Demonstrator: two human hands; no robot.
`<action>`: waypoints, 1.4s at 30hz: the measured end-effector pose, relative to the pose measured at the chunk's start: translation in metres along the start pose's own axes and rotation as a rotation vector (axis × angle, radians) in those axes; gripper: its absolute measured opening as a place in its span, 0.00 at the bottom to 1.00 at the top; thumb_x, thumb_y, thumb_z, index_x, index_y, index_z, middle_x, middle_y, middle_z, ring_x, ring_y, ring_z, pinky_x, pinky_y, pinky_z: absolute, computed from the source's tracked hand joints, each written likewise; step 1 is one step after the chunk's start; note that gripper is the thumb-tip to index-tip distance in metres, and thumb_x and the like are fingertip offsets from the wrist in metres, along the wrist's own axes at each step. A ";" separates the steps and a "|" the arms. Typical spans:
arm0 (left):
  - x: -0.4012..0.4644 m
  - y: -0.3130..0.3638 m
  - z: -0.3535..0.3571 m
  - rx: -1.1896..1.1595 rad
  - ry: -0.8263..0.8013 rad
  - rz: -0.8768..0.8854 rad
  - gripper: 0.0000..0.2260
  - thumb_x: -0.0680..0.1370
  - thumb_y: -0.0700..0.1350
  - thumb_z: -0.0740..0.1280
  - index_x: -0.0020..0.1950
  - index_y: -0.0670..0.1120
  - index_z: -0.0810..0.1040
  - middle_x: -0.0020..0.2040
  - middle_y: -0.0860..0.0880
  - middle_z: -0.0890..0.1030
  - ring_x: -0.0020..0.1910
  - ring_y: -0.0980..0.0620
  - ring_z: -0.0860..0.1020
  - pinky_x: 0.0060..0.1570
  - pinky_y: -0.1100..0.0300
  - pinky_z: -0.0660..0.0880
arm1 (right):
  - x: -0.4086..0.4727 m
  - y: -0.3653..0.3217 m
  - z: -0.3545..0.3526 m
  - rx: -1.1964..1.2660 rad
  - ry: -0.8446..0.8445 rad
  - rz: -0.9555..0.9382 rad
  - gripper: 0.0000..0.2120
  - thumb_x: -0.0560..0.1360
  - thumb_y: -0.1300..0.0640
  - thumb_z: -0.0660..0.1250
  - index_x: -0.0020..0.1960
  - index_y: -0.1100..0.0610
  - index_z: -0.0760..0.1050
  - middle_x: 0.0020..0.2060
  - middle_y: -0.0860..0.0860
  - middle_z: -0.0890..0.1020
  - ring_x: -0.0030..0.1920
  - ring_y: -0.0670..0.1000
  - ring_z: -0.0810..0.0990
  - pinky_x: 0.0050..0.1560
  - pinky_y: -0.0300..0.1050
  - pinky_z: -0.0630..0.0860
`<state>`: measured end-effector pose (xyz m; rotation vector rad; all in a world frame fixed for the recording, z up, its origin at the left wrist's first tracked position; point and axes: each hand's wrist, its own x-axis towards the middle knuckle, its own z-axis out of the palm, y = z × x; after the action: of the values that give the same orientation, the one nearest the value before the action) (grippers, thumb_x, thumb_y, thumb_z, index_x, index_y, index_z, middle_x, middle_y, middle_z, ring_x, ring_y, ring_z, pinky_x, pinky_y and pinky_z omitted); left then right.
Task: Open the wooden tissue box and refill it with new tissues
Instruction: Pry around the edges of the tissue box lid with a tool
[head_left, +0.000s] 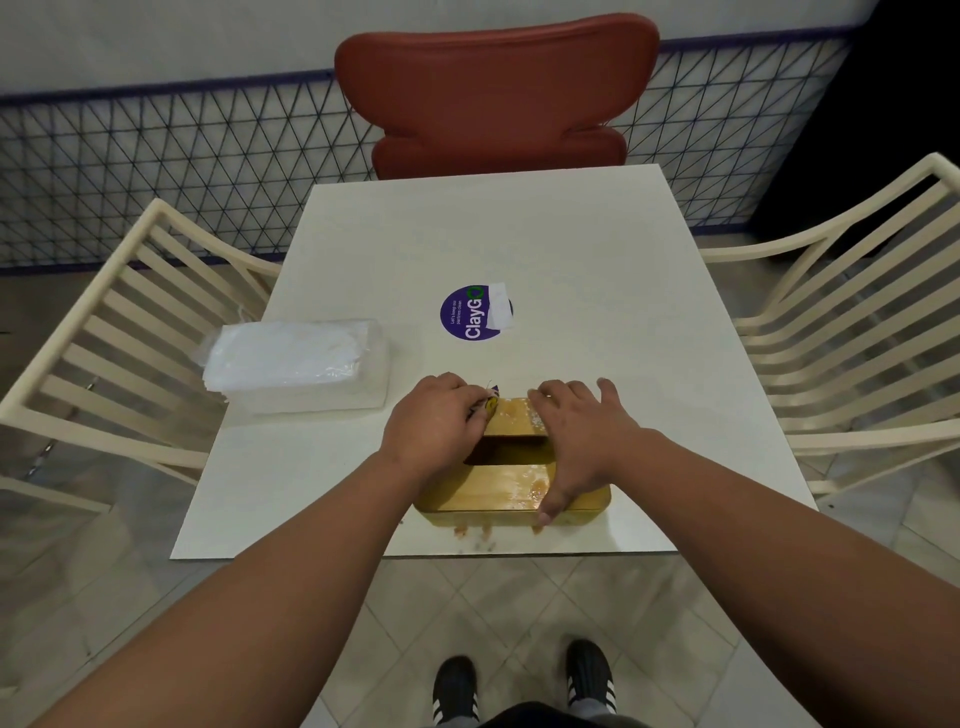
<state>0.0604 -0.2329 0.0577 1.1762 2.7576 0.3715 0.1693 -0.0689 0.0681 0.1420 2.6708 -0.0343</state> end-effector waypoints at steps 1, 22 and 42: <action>0.003 0.002 0.000 0.004 -0.003 -0.001 0.16 0.80 0.54 0.58 0.65 0.55 0.75 0.57 0.52 0.77 0.56 0.51 0.72 0.50 0.59 0.72 | 0.000 0.000 0.000 0.002 -0.003 0.001 0.68 0.50 0.23 0.71 0.78 0.54 0.46 0.75 0.52 0.54 0.75 0.57 0.54 0.72 0.66 0.48; 0.002 0.020 0.005 0.113 -0.070 0.175 0.15 0.80 0.53 0.57 0.63 0.56 0.78 0.56 0.52 0.77 0.53 0.50 0.72 0.47 0.56 0.73 | 0.000 -0.001 0.001 0.015 0.000 0.004 0.66 0.50 0.24 0.72 0.77 0.52 0.48 0.74 0.50 0.57 0.73 0.56 0.57 0.71 0.65 0.49; -0.004 0.004 0.004 0.061 -0.075 0.088 0.14 0.79 0.54 0.58 0.62 0.59 0.77 0.56 0.53 0.75 0.55 0.51 0.71 0.49 0.56 0.72 | 0.000 -0.001 -0.001 0.011 -0.011 0.006 0.66 0.50 0.23 0.71 0.77 0.51 0.48 0.74 0.50 0.57 0.73 0.56 0.57 0.71 0.65 0.50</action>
<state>0.0666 -0.2324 0.0550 1.3021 2.6772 0.2477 0.1685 -0.0694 0.0691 0.1535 2.6591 -0.0475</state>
